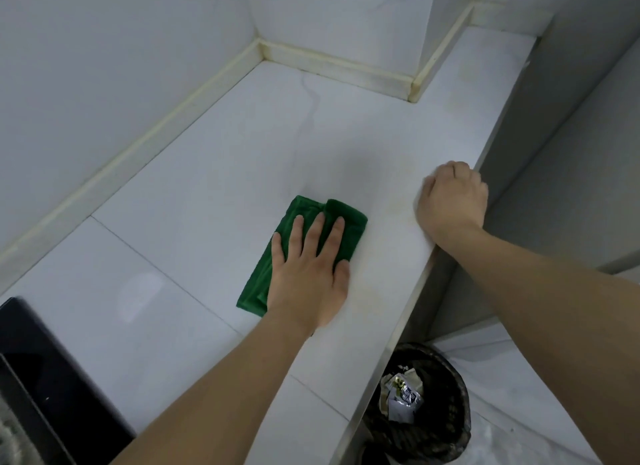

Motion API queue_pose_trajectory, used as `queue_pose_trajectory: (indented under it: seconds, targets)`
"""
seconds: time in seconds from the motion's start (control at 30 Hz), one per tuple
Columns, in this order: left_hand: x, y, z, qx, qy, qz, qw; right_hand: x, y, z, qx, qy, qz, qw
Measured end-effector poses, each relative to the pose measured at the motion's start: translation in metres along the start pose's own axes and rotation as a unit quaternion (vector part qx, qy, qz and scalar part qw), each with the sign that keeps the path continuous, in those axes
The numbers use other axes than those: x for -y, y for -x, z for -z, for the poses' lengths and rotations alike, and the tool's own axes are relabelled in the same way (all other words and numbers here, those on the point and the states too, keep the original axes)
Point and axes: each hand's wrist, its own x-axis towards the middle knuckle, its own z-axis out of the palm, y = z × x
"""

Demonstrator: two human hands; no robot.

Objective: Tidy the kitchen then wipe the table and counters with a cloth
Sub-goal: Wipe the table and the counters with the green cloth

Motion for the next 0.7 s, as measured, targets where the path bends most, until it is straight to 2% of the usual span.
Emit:
queue_pose_trajectory:
  seconds: [0.2, 0.37, 0.7]
  targets:
    - [-0.020, -0.050, 0.002, -0.016, 0.007, -0.015, 1.000, -0.017, -0.043, 0.012, -0.034, -0.018, -0.019, 0.999]
    - [-0.031, -0.093, 0.005, -0.020, 0.016, -0.018, 0.999, -0.026, -0.070, -0.006, 0.005, -0.057, -0.058, 0.997]
    - [-0.060, -0.204, 0.019, -0.013, 0.038, -0.037, 0.998, -0.033, -0.075, -0.020, -0.015, -0.114, -0.060, 0.992]
